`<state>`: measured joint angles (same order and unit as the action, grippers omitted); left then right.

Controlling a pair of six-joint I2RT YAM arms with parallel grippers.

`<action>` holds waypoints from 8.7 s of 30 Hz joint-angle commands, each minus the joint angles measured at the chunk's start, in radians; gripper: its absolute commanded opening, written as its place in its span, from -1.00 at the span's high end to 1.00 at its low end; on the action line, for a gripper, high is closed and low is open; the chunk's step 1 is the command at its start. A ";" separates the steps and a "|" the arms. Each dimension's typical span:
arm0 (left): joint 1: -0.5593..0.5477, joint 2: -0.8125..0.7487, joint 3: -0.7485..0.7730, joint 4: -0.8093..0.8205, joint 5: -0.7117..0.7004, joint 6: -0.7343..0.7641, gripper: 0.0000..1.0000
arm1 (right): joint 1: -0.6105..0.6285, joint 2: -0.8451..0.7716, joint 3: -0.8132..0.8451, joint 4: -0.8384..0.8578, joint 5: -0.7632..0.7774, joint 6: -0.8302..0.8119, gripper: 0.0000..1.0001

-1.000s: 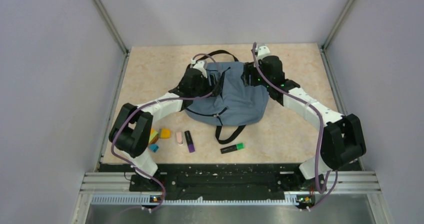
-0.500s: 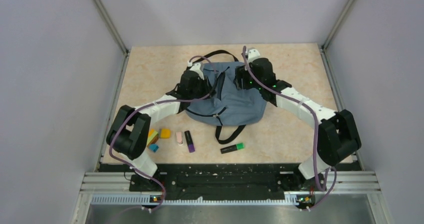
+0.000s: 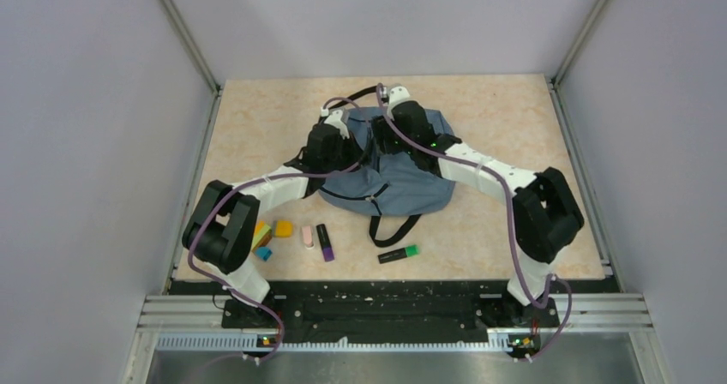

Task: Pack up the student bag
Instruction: Unzip the student bag at the center of the board, then pick up the stationery from the center of the board, then place the stationery in the student bag, then pick up the stationery from the center of the board.

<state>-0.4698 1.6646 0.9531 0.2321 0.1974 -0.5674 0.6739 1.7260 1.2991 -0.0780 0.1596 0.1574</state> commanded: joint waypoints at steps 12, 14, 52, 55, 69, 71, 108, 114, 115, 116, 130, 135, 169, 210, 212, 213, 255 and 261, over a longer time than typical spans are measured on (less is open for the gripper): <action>0.010 -0.005 -0.050 0.091 0.021 -0.037 1.00 | 0.056 0.193 0.186 -0.043 0.397 -0.058 0.15; 0.011 0.000 -0.049 0.091 0.016 -0.047 1.00 | 0.056 0.176 0.183 -0.043 0.400 -0.060 0.60; 0.030 -0.365 -0.136 -0.304 -0.125 0.107 -0.41 | 0.007 -0.114 -0.097 0.193 0.274 0.038 1.00; 0.030 -0.474 -0.213 -0.421 -0.154 0.066 -0.52 | 0.007 -0.114 -0.096 0.195 0.272 0.039 1.00; 0.030 -0.800 -0.451 -0.707 -0.285 -0.135 -0.62 | 0.007 -0.114 -0.103 0.202 0.251 0.040 1.00; 0.030 -0.810 -0.464 -0.717 -0.302 -0.134 -0.70 | 0.007 -0.114 -0.106 0.204 0.251 0.041 1.00; 0.030 -0.714 -0.470 -0.724 -0.300 -0.151 0.29 | 0.007 -0.123 -0.108 0.190 0.247 0.040 1.00; 0.030 -0.761 -0.484 -0.728 -0.308 -0.163 0.67 | 0.007 -0.127 -0.107 0.189 0.233 0.042 1.00; 0.030 -0.779 -0.484 -0.728 -0.310 -0.170 0.72 | 0.007 -0.129 -0.106 0.188 0.227 0.042 1.00; 0.030 -0.802 -0.484 -0.724 -0.311 -0.174 0.75 | 0.007 -0.130 -0.107 0.188 0.224 0.043 1.00; 0.030 -0.924 -0.400 -0.308 -0.141 -0.158 0.85 | 0.006 -0.144 -0.110 0.192 0.168 0.051 1.00; 0.031 -0.639 -0.219 -0.105 0.057 -0.149 0.85 | 0.006 -0.150 -0.109 0.190 0.129 0.062 1.00; 0.104 0.136 0.112 0.235 0.450 -0.179 0.91 | 0.006 -0.195 -0.110 0.170 0.107 0.071 1.00; -0.019 0.088 0.072 0.192 0.204 0.023 -0.20 | 0.000 -0.210 -0.114 0.171 0.120 0.070 1.00; -0.018 0.037 0.028 0.219 0.149 0.059 -0.20 | 0.000 -0.213 -0.116 0.169 0.120 0.070 1.00; -0.018 0.009 0.010 0.225 0.121 0.089 -0.21 | 0.000 -0.214 -0.117 0.169 0.120 0.069 1.00; -0.154 -0.770 -0.498 -0.764 -0.336 -0.267 -0.29 | -0.016 -0.184 -0.128 0.194 0.100 0.081 1.00; -0.159 -0.728 -0.505 -0.723 -0.323 -0.267 -0.29 | -0.016 -0.187 -0.132 0.195 0.100 0.082 1.00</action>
<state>-0.6220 0.9211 0.4519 -0.5419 -0.1139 -0.8219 0.6689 1.5848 1.1519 0.0216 0.2733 0.2295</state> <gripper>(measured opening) 0.646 0.022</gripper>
